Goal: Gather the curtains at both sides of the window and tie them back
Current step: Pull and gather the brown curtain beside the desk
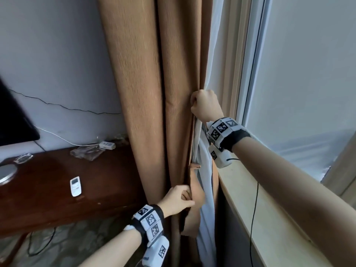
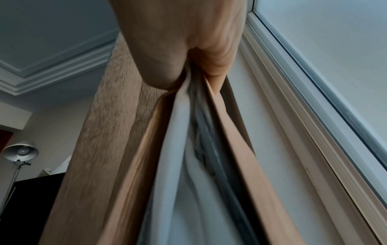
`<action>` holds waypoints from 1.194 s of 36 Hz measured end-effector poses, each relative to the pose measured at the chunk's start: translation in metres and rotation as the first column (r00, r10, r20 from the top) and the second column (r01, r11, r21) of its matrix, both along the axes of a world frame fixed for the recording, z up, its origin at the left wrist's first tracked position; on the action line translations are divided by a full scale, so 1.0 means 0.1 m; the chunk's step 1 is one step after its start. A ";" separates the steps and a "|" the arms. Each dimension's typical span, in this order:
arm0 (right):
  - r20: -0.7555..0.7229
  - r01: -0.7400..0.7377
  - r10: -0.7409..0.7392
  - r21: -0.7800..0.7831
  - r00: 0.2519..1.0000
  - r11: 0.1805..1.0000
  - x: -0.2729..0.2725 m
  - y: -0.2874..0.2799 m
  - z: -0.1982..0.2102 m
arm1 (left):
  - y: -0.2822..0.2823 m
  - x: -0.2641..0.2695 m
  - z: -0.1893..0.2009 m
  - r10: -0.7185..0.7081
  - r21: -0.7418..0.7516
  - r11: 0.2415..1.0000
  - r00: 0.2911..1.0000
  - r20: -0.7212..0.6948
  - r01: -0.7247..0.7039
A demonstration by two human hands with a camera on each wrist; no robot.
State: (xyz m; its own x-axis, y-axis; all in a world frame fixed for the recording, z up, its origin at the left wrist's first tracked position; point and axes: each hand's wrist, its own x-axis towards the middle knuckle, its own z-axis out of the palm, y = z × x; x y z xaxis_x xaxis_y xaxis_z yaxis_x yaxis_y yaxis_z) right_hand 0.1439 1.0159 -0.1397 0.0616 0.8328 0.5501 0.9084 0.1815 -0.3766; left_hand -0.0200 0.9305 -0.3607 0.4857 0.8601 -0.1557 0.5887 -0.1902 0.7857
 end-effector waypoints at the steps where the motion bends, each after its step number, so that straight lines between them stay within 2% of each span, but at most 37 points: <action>1: -0.001 0.000 0.000 -0.001 1.000 1.000 -0.01 0.00 0.00 | 0.01 -0.05 0.05 -0.120 -0.068 0.990 0.993 0.011 0.121; 3: 0.004 0.002 -0.002 -0.003 1.000 1.000 -0.01 0.00 0.00 | 0.05 -0.13 0.20 -0.269 -0.105 0.958 0.963 -0.009 0.267; 4: 0.004 0.003 -0.003 -0.002 1.000 1.000 0.00 0.00 0.00 | 0.11 -0.18 0.30 -0.266 -0.054 0.963 0.964 -0.004 0.265; 5: 0.000 0.004 -0.004 -0.003 1.000 1.000 0.01 0.00 0.00 | 0.20 -0.22 0.42 -0.203 0.035 0.979 0.979 0.027 0.202; 6: -0.003 0.005 -0.005 -0.006 1.000 1.000 0.03 0.00 0.00 | 0.31 -0.28 0.53 -0.083 0.157 0.985 0.994 0.076 0.071; 7: -0.008 0.008 -0.008 -0.011 1.000 1.000 0.04 0.00 0.01 | 0.43 -0.34 0.66 0.066 0.299 0.948 0.986 0.155 -0.111; 8: -0.013 0.012 -0.012 -0.015 1.000 1.000 0.06 0.00 0.01 | 0.53 -0.41 0.80 0.211 0.428 0.851 0.944 0.253 -0.305; 9: -0.018 0.015 -0.015 -0.017 1.000 1.000 0.07 0.00 0.01 | 0.63 -0.48 0.94 0.324 0.524 0.712 0.881 0.344 -0.467; 10: -0.023 0.016 -0.016 -0.017 1.000 1.000 0.08 -0.01 0.00 | 0.71 -0.55 1.06 0.408 0.575 0.578 0.815 0.411 -0.579; 11: -0.025 0.016 -0.016 -0.014 1.000 1.000 0.08 -0.01 0.00 | 0.78 -0.60 1.17 0.469 0.587 0.483 0.758 0.454 -0.650; 13: -0.023 0.012 -0.012 -0.007 1.000 1.000 0.08 -0.01 -0.01 | 0.92 -0.66 1.35 0.554 0.569 0.404 0.687 0.471 -0.716; 15: -0.026 0.009 -0.009 -0.005 1.000 1.000 0.08 -0.01 -0.01 | 1.01 -0.67 1.46 0.608 0.541 0.415 0.666 0.432 -0.731; 19: -0.028 0.019 -0.019 -0.007 0.999 1.000 0.09 -0.04 0.02 | 1.06 -0.59 1.49 0.637 0.387 0.561 0.680 0.362 -0.732; 23: -0.018 0.000 0.000 -0.019 1.000 1.000 0.11 -0.08 0.06 | 0.98 -0.51 1.33 0.669 0.441 0.516 0.667 0.329 -0.734; 28: -0.038 -0.042 0.040 -0.048 0.998 0.998 0.14 -0.12 0.11 | 0.88 -0.37 1.33 0.668 0.582 0.471 0.699 0.256 -0.663; 30: -0.041 -0.052 0.051 -0.035 0.998 0.998 0.13 -0.12 0.09 | 0.83 -0.27 1.38 0.647 0.616 0.491 0.732 0.215 -0.616; 33: -0.026 -0.051 0.051 -0.029 0.998 0.998 0.10 -0.10 0.07 | 0.73 -0.02 1.41 0.573 0.703 0.534 0.813 0.108 -0.470; 36: -0.030 -0.032 0.031 -0.020 0.999 0.999 0.07 -0.10 0.08 | 0.66 0.23 1.40 0.523 0.748 0.567 0.853 -0.003 -0.345; 39: -0.037 -0.027 0.027 0.005 0.999 1.000 0.05 -0.12 0.07 | 0.64 0.41 1.36 0.465 0.703 0.647 0.884 -0.057 -0.295; 43: -0.087 -0.041 0.043 0.025 0.995 0.999 0.08 -0.14 0.08 | 0.59 0.60 1.36 0.335 0.598 0.762 0.942 -0.036 -0.248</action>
